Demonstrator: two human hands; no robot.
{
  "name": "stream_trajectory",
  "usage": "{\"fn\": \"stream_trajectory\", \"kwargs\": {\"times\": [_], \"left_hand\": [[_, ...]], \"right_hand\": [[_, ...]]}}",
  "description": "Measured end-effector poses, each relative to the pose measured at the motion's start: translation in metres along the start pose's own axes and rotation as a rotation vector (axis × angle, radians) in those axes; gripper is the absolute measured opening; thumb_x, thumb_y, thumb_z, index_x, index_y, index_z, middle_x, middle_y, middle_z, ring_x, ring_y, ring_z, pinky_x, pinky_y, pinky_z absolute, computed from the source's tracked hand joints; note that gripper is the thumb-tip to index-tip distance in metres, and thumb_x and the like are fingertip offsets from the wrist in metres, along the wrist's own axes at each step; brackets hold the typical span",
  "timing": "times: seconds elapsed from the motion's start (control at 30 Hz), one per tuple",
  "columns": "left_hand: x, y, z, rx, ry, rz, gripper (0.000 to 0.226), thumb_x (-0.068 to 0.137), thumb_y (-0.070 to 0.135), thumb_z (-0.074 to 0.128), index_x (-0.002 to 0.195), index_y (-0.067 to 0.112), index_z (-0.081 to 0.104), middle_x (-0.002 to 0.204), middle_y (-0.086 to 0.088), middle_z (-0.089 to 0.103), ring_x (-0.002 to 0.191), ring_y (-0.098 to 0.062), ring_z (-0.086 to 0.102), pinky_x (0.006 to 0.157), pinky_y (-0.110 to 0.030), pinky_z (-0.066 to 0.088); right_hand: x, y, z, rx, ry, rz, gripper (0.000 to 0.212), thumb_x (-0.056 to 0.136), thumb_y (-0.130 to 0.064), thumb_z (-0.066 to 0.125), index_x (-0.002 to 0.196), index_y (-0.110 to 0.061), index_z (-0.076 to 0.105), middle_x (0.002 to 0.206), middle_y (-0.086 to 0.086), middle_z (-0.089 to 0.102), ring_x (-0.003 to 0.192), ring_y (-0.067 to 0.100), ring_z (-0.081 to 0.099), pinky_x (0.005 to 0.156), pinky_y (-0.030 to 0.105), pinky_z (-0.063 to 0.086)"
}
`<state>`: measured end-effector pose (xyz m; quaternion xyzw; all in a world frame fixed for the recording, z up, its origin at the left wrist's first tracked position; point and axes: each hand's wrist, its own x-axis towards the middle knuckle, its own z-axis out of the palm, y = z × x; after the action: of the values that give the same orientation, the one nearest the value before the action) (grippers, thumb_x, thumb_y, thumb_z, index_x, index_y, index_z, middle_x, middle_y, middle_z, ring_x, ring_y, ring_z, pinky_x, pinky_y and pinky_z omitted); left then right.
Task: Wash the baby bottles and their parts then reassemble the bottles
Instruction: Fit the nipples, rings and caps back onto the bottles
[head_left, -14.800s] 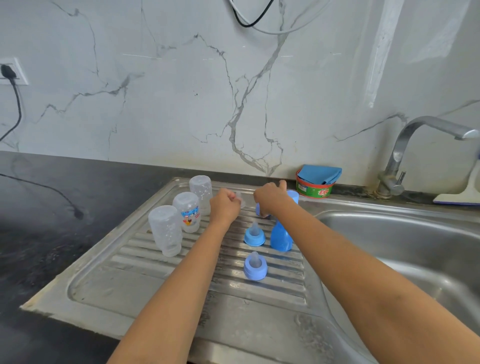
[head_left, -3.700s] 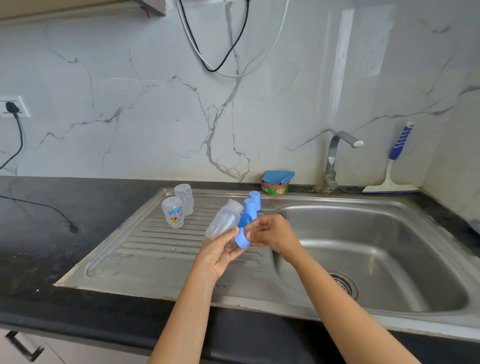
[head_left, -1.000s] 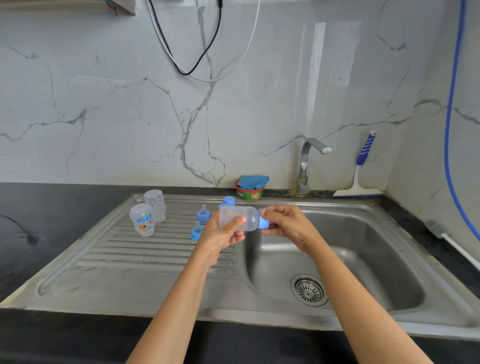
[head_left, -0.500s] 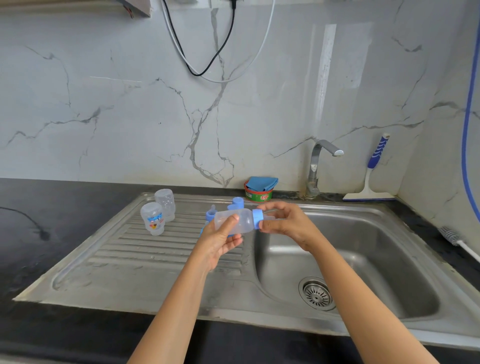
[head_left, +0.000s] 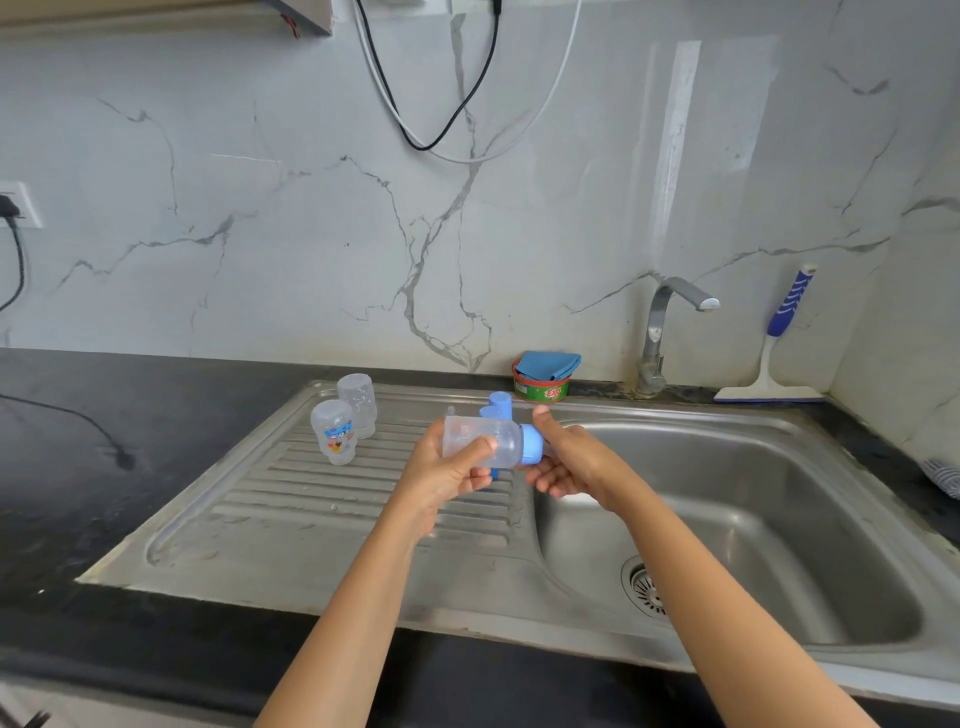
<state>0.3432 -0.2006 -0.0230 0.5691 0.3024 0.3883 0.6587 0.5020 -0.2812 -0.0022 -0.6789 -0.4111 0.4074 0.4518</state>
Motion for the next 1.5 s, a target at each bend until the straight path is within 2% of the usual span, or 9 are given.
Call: {"fn": "stream_trajectory", "kwargs": {"times": [0.1, 0.27, 0.53, 0.63, 0.73, 0.83, 1.07, 1.27, 1.5], "left_hand": [[-0.001, -0.006, -0.007, -0.044, 0.018, -0.043, 0.028, 0.087, 0.018, 0.07, 0.113, 0.015, 0.058, 0.094, -0.008, 0.067, 0.069, -0.016, 0.064, 0.064, -0.025, 0.057], [-0.004, -0.014, -0.015, -0.114, 0.001, -0.082, 0.02, 0.089, 0.017, 0.066, 0.108, 0.018, 0.059, 0.092, -0.007, 0.067, 0.078, -0.02, 0.062, 0.067, -0.027, 0.058], [-0.005, -0.017, -0.026, -0.08, -0.056, -0.081, 0.019, 0.09, 0.016, 0.065, 0.107, 0.017, 0.057, 0.086, -0.005, 0.065, 0.068, -0.015, 0.061, 0.068, -0.027, 0.057], [-0.007, -0.018, -0.032, -0.122, 0.004, -0.118, 0.019, 0.09, 0.021, 0.065, 0.107, 0.016, 0.06, 0.087, -0.006, 0.067, 0.07, -0.015, 0.061, 0.064, -0.026, 0.056], [-0.007, -0.016, -0.038, -0.156, 0.068, -0.141, 0.016, 0.091, 0.025, 0.065, 0.104, 0.016, 0.061, 0.091, -0.008, 0.066, 0.073, -0.016, 0.061, 0.06, -0.023, 0.057], [-0.008, -0.016, -0.041, -0.155, 0.08, -0.152, 0.014, 0.091, 0.026, 0.065, 0.101, 0.017, 0.061, 0.093, -0.008, 0.065, 0.073, -0.016, 0.06, 0.059, -0.022, 0.056], [-0.009, -0.018, -0.046, -0.131, 0.102, -0.104, 0.021, 0.09, 0.024, 0.066, 0.107, 0.017, 0.057, 0.091, -0.007, 0.064, 0.067, -0.013, 0.059, 0.061, -0.023, 0.055], [-0.002, -0.016, -0.046, -0.081, 0.112, -0.059, 0.023, 0.091, 0.022, 0.064, 0.111, 0.013, 0.057, 0.088, -0.007, 0.064, 0.063, -0.011, 0.058, 0.059, -0.022, 0.055], [0.025, -0.004, -0.042, -0.152, 0.209, -0.117, 0.031, 0.09, 0.031, 0.065, 0.115, 0.014, 0.057, 0.093, -0.007, 0.065, 0.075, -0.015, 0.063, 0.071, -0.026, 0.059]], "right_hand": [[0.006, 0.002, -0.002, 0.197, -0.132, -0.116, 0.024, 0.094, -0.032, 0.058, 0.109, -0.013, 0.063, 0.105, 0.014, 0.067, 0.086, 0.021, 0.07, 0.077, 0.029, 0.057], [0.01, 0.009, 0.001, 0.215, -0.111, -0.189, 0.042, 0.077, 0.006, 0.072, 0.115, -0.009, 0.063, 0.111, 0.024, 0.065, 0.091, 0.032, 0.069, 0.089, 0.039, 0.055], [0.009, 0.0, 0.02, 0.069, -0.054, 0.007, 0.038, 0.092, -0.035, 0.057, 0.11, -0.003, 0.065, 0.069, 0.014, 0.067, 0.044, 0.01, 0.048, 0.044, 0.017, 0.041], [0.011, -0.003, 0.022, 0.048, -0.133, 0.02, 0.045, 0.091, -0.042, 0.059, 0.117, -0.005, 0.061, 0.083, 0.014, 0.069, 0.055, 0.013, 0.062, 0.055, 0.021, 0.054], [0.018, -0.001, 0.024, 0.086, -0.163, -0.12, 0.041, 0.084, -0.023, 0.073, 0.12, -0.01, 0.058, 0.11, 0.014, 0.061, 0.087, 0.025, 0.071, 0.081, 0.03, 0.058], [0.022, 0.005, 0.033, 0.086, -0.065, -0.223, 0.029, 0.085, -0.016, 0.072, 0.109, -0.004, 0.062, 0.089, 0.011, 0.066, 0.082, 0.026, 0.071, 0.087, 0.037, 0.056], [0.029, 0.011, 0.048, 0.228, -0.041, -0.162, 0.036, 0.088, -0.019, 0.067, 0.106, 0.012, 0.061, 0.088, 0.016, 0.069, 0.076, 0.027, 0.062, 0.076, 0.031, 0.056], [0.033, -0.001, 0.047, 0.28, -0.043, -0.094, 0.033, 0.087, -0.017, 0.067, 0.107, 0.009, 0.065, 0.089, 0.016, 0.068, 0.069, 0.019, 0.063, 0.065, 0.024, 0.056], [0.062, -0.017, 0.022, 0.145, 0.046, -0.05, 0.039, 0.088, -0.045, 0.062, 0.106, -0.011, 0.064, 0.089, 0.011, 0.066, 0.071, 0.017, 0.065, 0.069, 0.026, 0.059]]}}
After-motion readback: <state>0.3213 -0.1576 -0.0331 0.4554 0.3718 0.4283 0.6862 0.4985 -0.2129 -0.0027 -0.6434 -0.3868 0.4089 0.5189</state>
